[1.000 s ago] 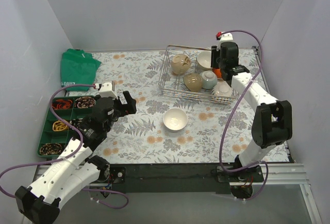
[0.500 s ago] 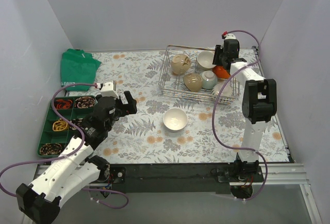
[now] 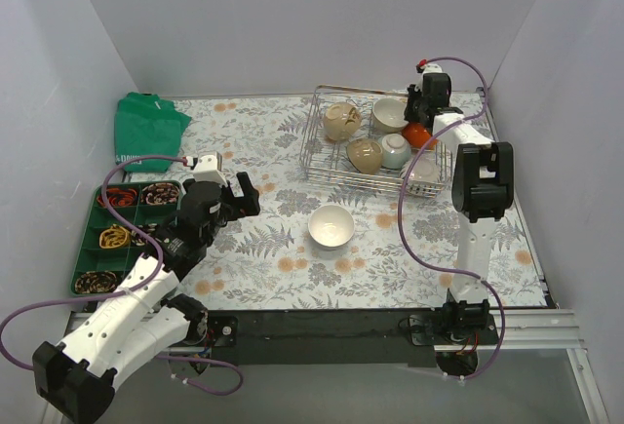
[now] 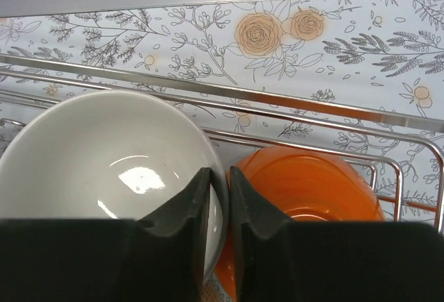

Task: Unload the bowls from the dish rack

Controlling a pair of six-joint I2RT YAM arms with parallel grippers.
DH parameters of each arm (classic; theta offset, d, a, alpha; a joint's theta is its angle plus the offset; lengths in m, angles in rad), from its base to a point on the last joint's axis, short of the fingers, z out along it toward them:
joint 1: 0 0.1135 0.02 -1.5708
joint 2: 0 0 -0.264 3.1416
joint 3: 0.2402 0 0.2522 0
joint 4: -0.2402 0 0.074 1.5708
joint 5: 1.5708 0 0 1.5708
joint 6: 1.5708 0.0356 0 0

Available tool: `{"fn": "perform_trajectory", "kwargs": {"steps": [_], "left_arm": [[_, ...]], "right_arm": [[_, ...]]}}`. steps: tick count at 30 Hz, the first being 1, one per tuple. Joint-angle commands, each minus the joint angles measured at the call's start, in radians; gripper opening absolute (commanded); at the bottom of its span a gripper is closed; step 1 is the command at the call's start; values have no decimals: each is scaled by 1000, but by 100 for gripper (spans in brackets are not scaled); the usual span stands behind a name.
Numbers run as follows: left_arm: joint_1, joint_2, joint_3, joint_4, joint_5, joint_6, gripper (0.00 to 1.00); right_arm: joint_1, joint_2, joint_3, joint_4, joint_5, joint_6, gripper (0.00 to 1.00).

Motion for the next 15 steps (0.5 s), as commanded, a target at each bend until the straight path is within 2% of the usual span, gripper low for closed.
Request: {"fn": "perform_trajectory", "kwargs": {"steps": [1,2,4,15], "left_arm": [[5,4,-2,-4,1,14,98],[7,1,-2,-5,1,14,98],[7,-3,-4,-5,-1,12,98],[7,-24,-2,-5,-1,9,98]], "right_arm": [[3,17,22,-7,-53,4,19],[2,3,12,-7,-53,4,9],[3,-16,-2,-7,-49,2,1],[6,-223,-116,42,8,-19,1]]}}
